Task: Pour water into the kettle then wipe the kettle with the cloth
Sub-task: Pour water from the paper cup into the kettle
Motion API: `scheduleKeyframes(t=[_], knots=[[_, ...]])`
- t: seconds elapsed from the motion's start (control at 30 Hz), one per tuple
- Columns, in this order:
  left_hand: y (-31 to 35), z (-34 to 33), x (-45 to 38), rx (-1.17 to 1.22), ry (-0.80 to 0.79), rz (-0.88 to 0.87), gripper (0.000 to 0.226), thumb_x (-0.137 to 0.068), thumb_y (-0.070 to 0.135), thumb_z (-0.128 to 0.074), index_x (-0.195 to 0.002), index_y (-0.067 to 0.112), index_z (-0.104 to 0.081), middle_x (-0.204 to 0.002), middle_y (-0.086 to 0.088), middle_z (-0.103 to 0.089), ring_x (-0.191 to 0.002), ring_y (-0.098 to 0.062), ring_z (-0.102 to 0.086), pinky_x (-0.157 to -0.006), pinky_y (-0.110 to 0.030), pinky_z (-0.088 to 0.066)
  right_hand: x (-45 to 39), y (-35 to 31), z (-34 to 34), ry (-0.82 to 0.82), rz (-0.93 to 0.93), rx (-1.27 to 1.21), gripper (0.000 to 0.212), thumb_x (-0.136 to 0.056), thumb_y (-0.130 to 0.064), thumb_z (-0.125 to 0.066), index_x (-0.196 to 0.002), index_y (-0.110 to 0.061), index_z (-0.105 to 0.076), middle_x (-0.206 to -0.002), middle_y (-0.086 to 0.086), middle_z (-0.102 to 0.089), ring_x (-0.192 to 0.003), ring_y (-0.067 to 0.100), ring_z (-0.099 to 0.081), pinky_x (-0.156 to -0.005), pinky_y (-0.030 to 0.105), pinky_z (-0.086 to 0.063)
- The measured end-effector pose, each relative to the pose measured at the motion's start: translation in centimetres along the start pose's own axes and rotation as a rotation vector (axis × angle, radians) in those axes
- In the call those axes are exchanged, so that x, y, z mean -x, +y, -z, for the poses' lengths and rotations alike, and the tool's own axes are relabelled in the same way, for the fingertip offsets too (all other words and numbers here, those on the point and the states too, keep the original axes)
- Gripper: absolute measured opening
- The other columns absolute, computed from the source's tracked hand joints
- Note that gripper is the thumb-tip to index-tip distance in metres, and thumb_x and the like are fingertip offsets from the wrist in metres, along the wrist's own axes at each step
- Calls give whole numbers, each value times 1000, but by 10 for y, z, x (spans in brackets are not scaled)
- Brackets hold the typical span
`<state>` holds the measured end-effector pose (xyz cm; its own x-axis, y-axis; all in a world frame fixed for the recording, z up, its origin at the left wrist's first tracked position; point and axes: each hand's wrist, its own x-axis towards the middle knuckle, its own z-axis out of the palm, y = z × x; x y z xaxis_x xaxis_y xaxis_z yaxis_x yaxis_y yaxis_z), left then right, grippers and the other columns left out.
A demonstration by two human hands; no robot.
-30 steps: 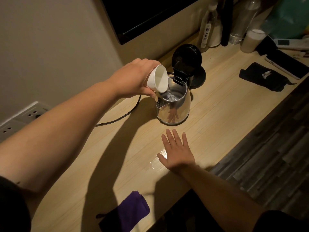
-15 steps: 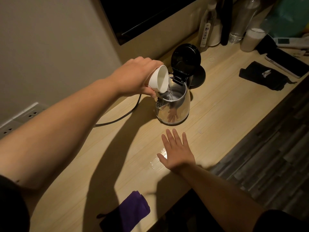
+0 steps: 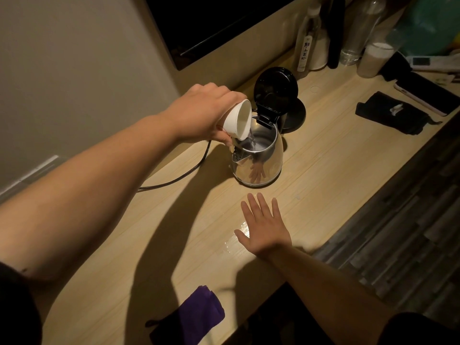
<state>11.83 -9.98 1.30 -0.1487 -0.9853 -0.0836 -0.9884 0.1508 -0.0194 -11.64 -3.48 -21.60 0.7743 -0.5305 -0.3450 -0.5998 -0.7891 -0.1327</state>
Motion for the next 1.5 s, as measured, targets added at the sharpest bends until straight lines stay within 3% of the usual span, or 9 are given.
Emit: scheduleKeyframes(t=[0.33,0.6,0.87,1.13,1.3,1.4,1.5], knots=[[0,-2,-4,-48,-2,-38,91,-66,56,-79,-141,26,-36,-132,-5,-52,-119,-27,-46,-96,-44,-36,1,0,2,2,1,-12,79,-95,-67,-8,-153,-18,15,-154,8,30,-140,31,34,-115,57,17],[-2,-1,-7,-105,16,-64,93,-68,58,-77,-143,25,-35,-132,-5,-53,-119,-28,-46,-95,-45,-36,1,0,0,28,3,-23,81,-95,-66,-13,-157,-17,2,-157,8,22,-149,34,18,-116,58,15],[-4,2,-9,-135,18,-86,94,-69,61,-74,-145,25,-33,-133,-6,-52,-120,-29,-45,-95,-45,-34,1,0,1,26,8,-28,80,-95,-67,-10,-154,-18,12,-155,8,28,-143,29,30,-114,57,20],[-1,3,-14,-216,6,-136,91,-70,63,-71,-145,30,-31,-136,-3,-50,-121,-29,-43,-96,-44,-33,0,0,-4,59,5,-33,81,-94,-66,-12,-156,-16,-4,-159,10,15,-150,34,13,-116,58,14],[1,3,-14,-246,30,-177,90,-71,55,-75,-145,29,-31,-136,-5,-50,-121,-30,-44,-95,-44,-35,-1,0,-5,55,6,-25,81,-94,-66,-12,-156,-16,-1,-161,10,13,-150,35,13,-116,59,13],[3,3,-12,-186,60,-160,89,-70,49,-79,-144,26,-34,-135,-6,-52,-121,-30,-46,-95,-45,-38,0,1,-5,46,9,-25,80,-95,-66,-11,-155,-17,6,-160,10,19,-149,35,17,-116,59,15],[3,-1,2,117,155,0,84,-69,48,-81,-139,28,-38,-133,0,-53,-119,-23,-47,-97,-47,-42,0,1,-5,44,8,-29,79,-95,-67,-10,-153,-18,11,-156,8,25,-147,32,24,-116,57,16]])
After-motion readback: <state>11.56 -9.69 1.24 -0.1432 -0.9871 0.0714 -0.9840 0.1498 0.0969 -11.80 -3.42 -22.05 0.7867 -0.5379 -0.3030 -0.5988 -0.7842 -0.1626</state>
